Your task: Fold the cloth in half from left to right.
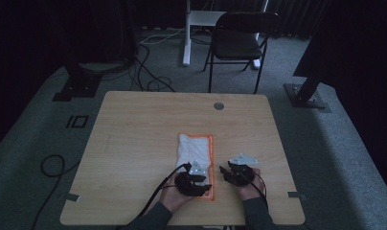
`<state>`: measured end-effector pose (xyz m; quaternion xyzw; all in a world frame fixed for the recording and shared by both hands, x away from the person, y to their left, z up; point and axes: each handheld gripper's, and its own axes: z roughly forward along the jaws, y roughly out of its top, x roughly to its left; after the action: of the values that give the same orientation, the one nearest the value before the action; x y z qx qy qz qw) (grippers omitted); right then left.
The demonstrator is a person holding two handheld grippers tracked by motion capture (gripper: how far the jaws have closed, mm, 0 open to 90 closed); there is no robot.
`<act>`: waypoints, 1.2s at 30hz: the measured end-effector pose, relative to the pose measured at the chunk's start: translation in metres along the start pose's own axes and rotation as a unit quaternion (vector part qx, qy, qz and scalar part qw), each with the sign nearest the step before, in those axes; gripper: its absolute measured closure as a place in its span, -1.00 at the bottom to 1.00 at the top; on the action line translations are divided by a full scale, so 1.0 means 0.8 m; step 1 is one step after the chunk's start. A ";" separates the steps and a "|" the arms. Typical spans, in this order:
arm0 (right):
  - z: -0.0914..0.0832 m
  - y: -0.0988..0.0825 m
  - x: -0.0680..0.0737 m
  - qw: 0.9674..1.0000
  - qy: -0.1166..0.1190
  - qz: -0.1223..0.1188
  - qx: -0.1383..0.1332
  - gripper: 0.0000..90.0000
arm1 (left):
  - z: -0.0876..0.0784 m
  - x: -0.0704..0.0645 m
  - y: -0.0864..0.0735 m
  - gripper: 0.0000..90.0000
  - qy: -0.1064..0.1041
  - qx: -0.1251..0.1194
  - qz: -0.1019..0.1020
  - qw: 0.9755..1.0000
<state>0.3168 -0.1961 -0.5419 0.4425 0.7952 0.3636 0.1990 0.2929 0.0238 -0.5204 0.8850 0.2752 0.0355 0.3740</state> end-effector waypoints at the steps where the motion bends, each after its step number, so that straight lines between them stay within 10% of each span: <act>1: 0.000 0.000 0.000 1.000 0.000 0.000 0.000 0.23 | 0.001 0.000 -0.001 0.37 0.002 0.004 0.003 1.000; 8: 0.000 0.000 0.000 1.000 -0.001 0.002 0.000 0.23 | 0.003 -0.002 0.001 0.96 -0.010 0.014 0.011 1.000; 22: 0.001 0.000 0.000 1.000 -0.001 0.002 0.001 0.22 | -0.011 -0.003 0.006 0.78 -0.065 -0.017 -0.015 0.998; 36: 0.005 0.015 0.003 1.000 0.001 -0.006 -0.015 0.26 | -0.050 0.046 -0.025 0.55 0.045 -0.035 -0.028 0.998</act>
<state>0.3244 -0.1882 -0.5355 0.4348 0.7921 0.3749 0.2073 0.3040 0.0792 -0.5105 0.8607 0.3146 0.0743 0.3933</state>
